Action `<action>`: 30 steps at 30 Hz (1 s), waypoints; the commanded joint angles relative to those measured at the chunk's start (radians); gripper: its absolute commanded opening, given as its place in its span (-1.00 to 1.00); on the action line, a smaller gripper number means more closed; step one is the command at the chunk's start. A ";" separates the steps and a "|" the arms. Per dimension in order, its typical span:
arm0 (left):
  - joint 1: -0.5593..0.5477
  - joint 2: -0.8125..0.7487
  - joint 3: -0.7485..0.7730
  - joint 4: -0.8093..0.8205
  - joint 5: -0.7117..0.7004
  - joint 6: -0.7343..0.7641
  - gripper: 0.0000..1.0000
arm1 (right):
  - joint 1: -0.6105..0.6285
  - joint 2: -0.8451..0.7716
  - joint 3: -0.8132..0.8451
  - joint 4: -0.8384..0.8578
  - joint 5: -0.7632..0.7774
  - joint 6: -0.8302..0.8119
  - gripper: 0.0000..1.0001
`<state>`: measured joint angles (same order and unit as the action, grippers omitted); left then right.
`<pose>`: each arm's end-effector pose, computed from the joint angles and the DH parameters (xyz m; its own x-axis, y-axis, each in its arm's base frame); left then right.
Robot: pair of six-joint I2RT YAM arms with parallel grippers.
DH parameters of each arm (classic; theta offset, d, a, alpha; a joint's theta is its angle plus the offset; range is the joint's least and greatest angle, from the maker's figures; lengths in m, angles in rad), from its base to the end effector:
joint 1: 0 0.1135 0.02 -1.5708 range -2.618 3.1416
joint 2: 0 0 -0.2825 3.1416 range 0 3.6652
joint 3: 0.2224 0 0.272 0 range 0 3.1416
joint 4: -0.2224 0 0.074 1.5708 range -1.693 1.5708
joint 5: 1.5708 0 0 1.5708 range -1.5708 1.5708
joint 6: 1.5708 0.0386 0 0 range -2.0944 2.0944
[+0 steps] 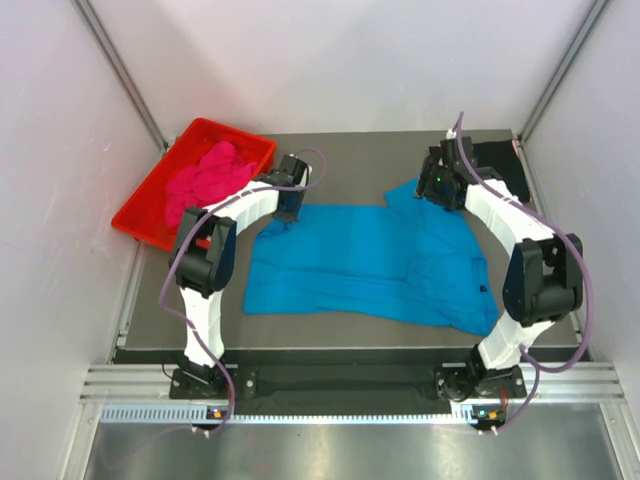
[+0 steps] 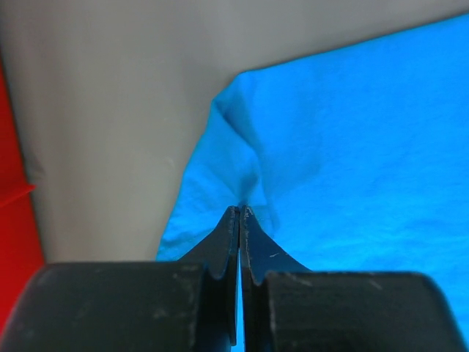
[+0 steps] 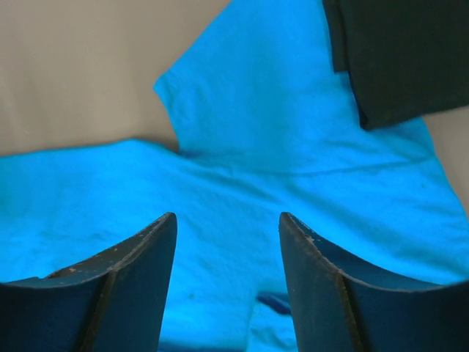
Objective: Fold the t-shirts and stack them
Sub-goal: Fold the tshirt
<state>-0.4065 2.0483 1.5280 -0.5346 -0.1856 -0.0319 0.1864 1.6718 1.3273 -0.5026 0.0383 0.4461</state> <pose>0.4300 -0.1773 0.1872 -0.8083 0.3138 -0.4982 0.2794 0.9492 0.1447 0.3865 0.0714 0.2771 -0.7335 0.3004 -0.6097 0.1731 0.9500 0.2598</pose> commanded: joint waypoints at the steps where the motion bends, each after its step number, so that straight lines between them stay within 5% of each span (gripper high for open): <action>1: -0.002 -0.057 0.032 -0.024 -0.064 0.006 -1.00 | -0.010 0.046 0.073 0.065 -0.011 -0.007 0.18; 11: 0.020 -0.083 0.064 -0.044 -0.248 -0.020 -1.00 | -0.011 0.319 0.272 0.128 0.077 -0.041 0.21; 16: 0.051 -0.125 0.043 -0.024 -0.178 -0.095 -1.00 | -0.015 0.430 0.357 0.179 0.095 -0.008 0.15; 30: 0.055 -0.195 -0.045 0.059 -0.137 -0.145 -1.00 | -0.028 0.625 0.585 -0.028 0.379 0.302 0.08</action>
<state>-0.3523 1.9129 1.4960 -0.5316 -0.3428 -0.1490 0.1734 2.2906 1.8439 -0.4934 0.3107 0.6571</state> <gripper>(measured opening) 0.011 0.544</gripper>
